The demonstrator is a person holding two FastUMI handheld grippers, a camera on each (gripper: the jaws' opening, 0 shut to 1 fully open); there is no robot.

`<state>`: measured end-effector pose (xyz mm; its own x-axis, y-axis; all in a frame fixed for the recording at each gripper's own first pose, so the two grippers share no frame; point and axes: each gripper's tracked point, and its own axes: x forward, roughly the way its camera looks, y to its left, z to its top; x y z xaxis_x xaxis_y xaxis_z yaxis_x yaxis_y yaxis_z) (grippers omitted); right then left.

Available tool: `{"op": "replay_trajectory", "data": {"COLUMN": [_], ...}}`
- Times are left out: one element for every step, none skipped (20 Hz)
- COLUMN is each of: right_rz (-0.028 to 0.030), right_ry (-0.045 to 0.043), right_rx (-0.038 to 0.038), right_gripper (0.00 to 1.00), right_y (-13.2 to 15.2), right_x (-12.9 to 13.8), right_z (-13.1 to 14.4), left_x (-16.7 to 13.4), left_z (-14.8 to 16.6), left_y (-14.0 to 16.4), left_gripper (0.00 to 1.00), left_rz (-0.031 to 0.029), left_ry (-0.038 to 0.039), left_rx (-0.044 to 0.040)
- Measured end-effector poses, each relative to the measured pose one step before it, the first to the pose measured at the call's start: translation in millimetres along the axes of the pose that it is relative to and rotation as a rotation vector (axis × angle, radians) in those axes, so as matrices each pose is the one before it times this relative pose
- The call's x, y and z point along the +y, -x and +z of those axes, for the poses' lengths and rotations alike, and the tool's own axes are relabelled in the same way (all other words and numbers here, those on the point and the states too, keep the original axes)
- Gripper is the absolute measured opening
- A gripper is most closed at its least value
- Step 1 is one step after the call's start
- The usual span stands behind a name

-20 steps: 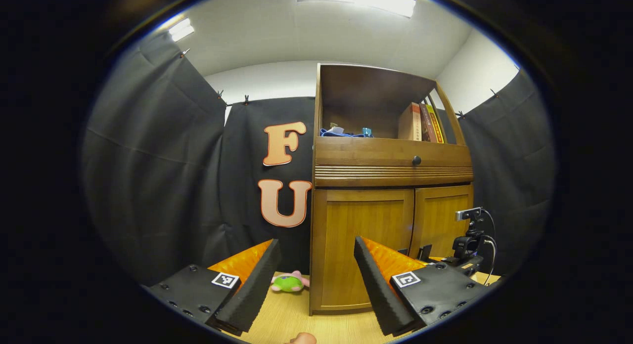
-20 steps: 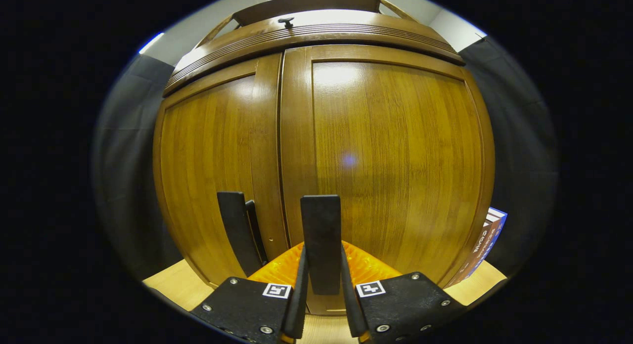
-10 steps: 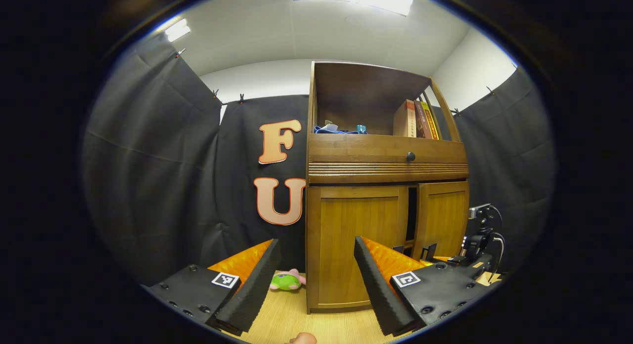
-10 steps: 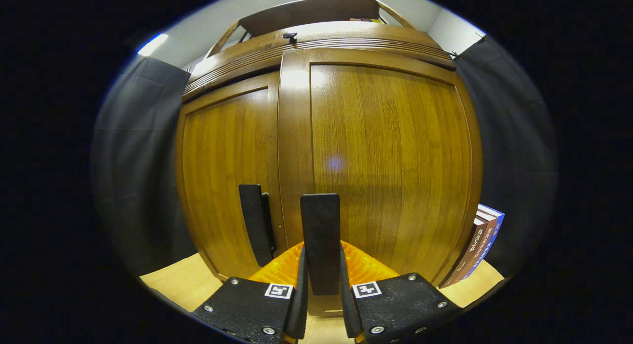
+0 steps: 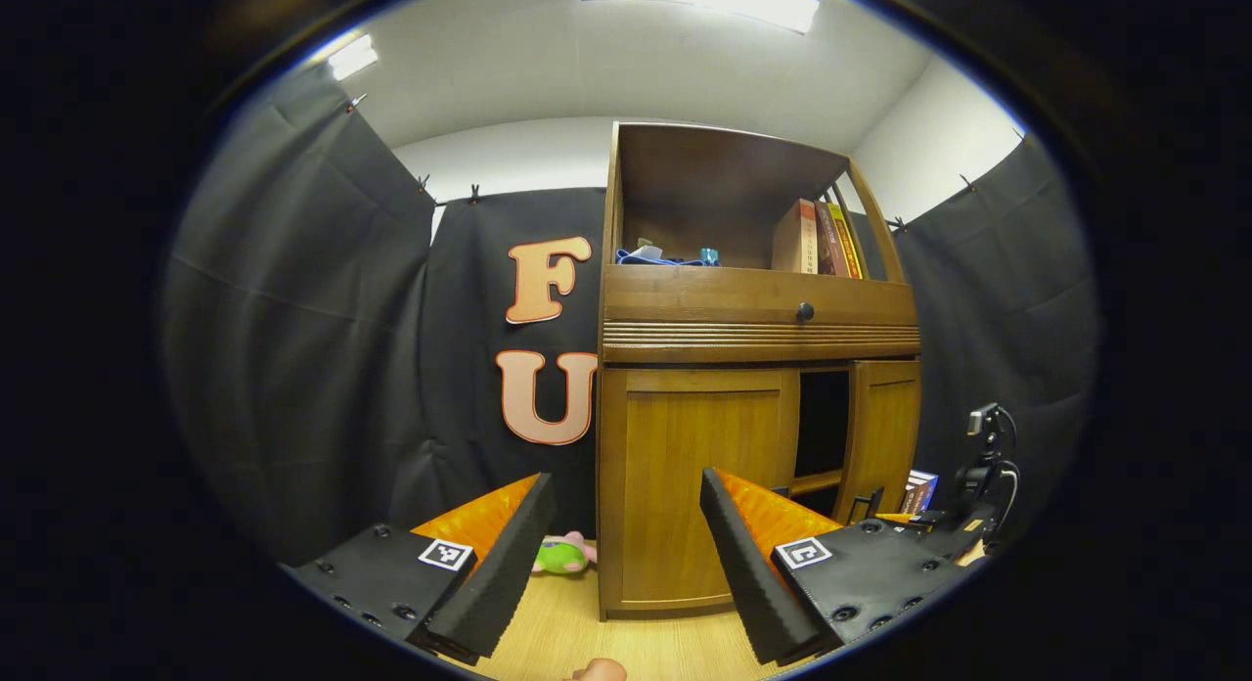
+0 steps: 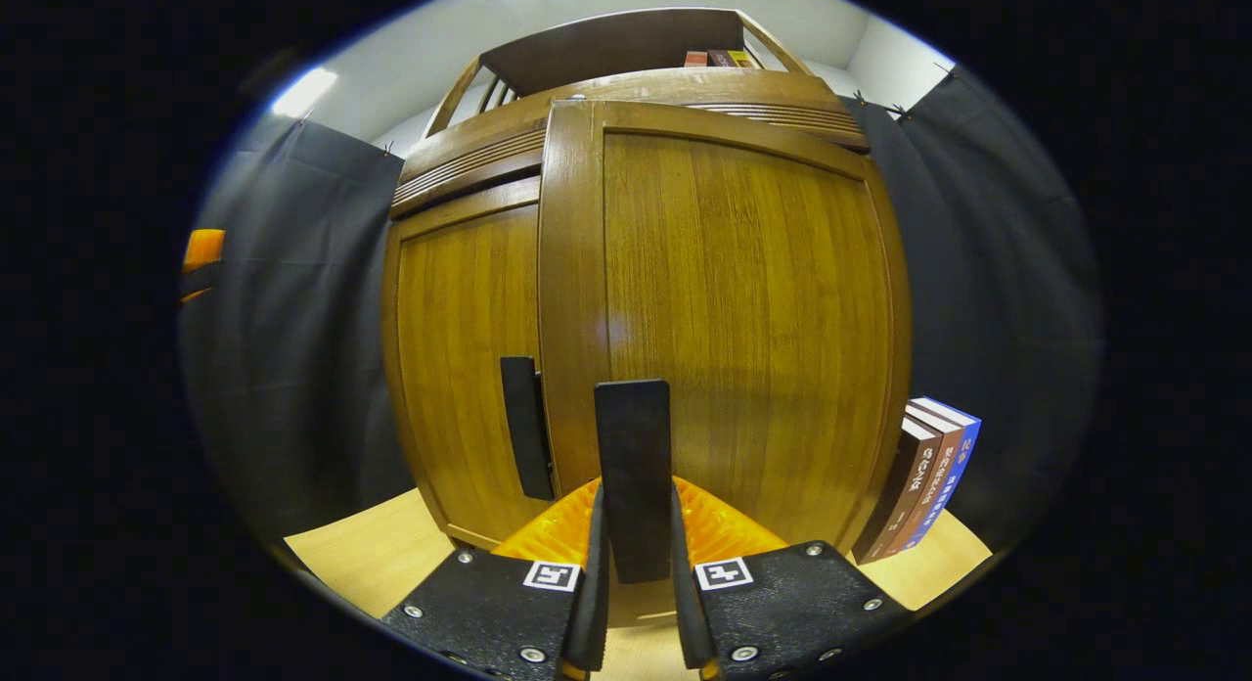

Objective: Open the right door of the double-door shoe cabinet with the right hand, and open the left door with the left hand.

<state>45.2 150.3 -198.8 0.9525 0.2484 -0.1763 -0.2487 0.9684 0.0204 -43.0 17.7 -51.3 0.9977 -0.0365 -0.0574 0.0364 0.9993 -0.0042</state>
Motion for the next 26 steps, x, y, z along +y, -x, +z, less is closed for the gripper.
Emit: {"op": "replay_trajectory", "data": {"right_rz": [0.00206,0.00284,0.00187,0.00204,0.00058,0.00009,0.00040,0.00034,-0.00099,-0.00147,-0.00263,-0.00317,-0.00381,-0.00432,-0.00348,-0.00334,-0.00439,-0.00333,-0.00479,-0.00607,-0.00752,-0.00870,-0.00946,-0.00858,-0.00919,-0.01181], "right_ry": [-0.00029,-0.00318,-0.00537,-0.00236,-0.00336,-0.00214,0.00020,0.00193,0.00043,0.00216,0.00135,0.00201,0.00178,0.00200,0.00030,0.00229,0.00035,0.00164,0.00179,0.00356,0.00412,0.00434,0.00283,0.00295,-0.00171,0.00158], "right_rx": [-0.00093,-0.00029,0.00039,0.00298,0.00252,0.00221,0.00236,0.00083,0.00151,0.00178,0.00108,0.00094,0.00059,0.00010,-0.00029,-0.00006,0.00017,0.00064,0.00015,0.00059,-0.00062,-0.00073,-0.00093,-0.00167,-0.00173,-0.00201], "right_gripper": [0.29,0.29,0.29,0.29,0.29,0.29,0.29,0.29,0.29,0.29,0.29,0.29,0.29,0.29,0.29,0.29,0.29,0.27,0.27,0.27,0.27,0.27,0.18,0.24,0.16,0.22], "right_y": [4.70,4.65,5.93,5.78,6.12,6.41,4.78,6.10,3.72,4.54,4.60,4.01,4.35,4.01,3.28,3.48,5.22,3.52,2.18,2.13,3.57,3.07,4.03,3.69,2.98,3.58], "right_x": [-1.52,-1.56,-1.71,-1.73,-3.51,-3.26,-1.82,-3.20,-2.15,-2.75,-1.56,-2.76,-2.83,-3.10,-3.72,-2.52,-2.72,-3.30,-3.08,-2.82,-2.49,-3.33,-3.40,-3.90,-3.42,-4.36], "right_z": [-0.26,0.11,0.03,-0.39,0.84,0.04,0.01,-0.17,0.28,0.41,-0.15,0.73,0.41,-0.26,-0.77,1.19,0.88,-1.04,0.32,0.40,0.42,0.37,0.26,0.08,0.51,-0.26], "left_x": [-0.60,0.53,-0.50,-1.07,-1.80,-1.58,-2.33,-2.56,-1.03,-2.09,-1.13,-0.44,-1.02,-0.99,-0.22,-1.03,-1.64,-1.55,-1.55,-1.05,-2.80,-2.99,-3.80,-3.46,-3.39,-2.88], "left_z": [0.35,0.03,-0.01,0.12,-0.25,-0.31,-1.17,-0.76,0.22,0.29,-0.33,-0.12,0.37,0.16,0.86,1.22,1.48,2.09,1.39,1.42,0.98,0.50,-0.78,0.05,-0.14,0.13], "left_y": [0.24,0.81,1.17,0.72,0.01,0.29,0.34,0.46,-0.19,-0.36,1.23,1.17,0.82,0.49,2.01,0.77,1.45,1.62,2.18,1.21,0.86,1.10,1.40,0.70,0.11,-0.04], "left_gripper": [0.96,0.97,0.97,0.97,0.97,0.96,0.96,0.96,0.96,0.96,0.96,0.96,0.96,0.97,0.97,0.97,0.97,0.97,0.97,0.96,0.96,0.96,0.98,0.98,0.96,0.95], "left_rz": [0.00256,0.00116,-0.00080,-0.00136,-0.00229,-0.00277,-0.00330,-0.00503,-0.00424,-0.00336,-0.00300,-0.00102,0.00005,-0.00001,0.00013,0.00017,-0.00079,-0.00232,-0.00286,-0.00053,-0.00143,-0.00576,-0.00850,-0.00725,-0.00606,-0.00444], "left_ry": [-0.00202,-0.00168,-0.00177,-0.00087,-0.00027,-0.00048,-0.00048,0.00105,0.00236,0.00278,0.00225,0.00102,-0.00099,-0.00228,-0.00255,-0.00258,-0.00175,-0.00023,-0.00083,-0.00362,-0.00445,-0.00367,-0.00285,-0.00217,-0.00113,-0.00020], "left_rx": [-0.00044,-0.00072,-0.00076,-0.00054,0.00032,0.00041,0.00243,0.00247,0.00177,0.00151,0.00015,0.00079,0.00069,0.00002,-0.00013,-0.00057,-0.00288,-0.00503,-0.00644,-0.00456,-0.00246,-0.00015,0.00140,0.00158,0.00051,-0.00046]}}
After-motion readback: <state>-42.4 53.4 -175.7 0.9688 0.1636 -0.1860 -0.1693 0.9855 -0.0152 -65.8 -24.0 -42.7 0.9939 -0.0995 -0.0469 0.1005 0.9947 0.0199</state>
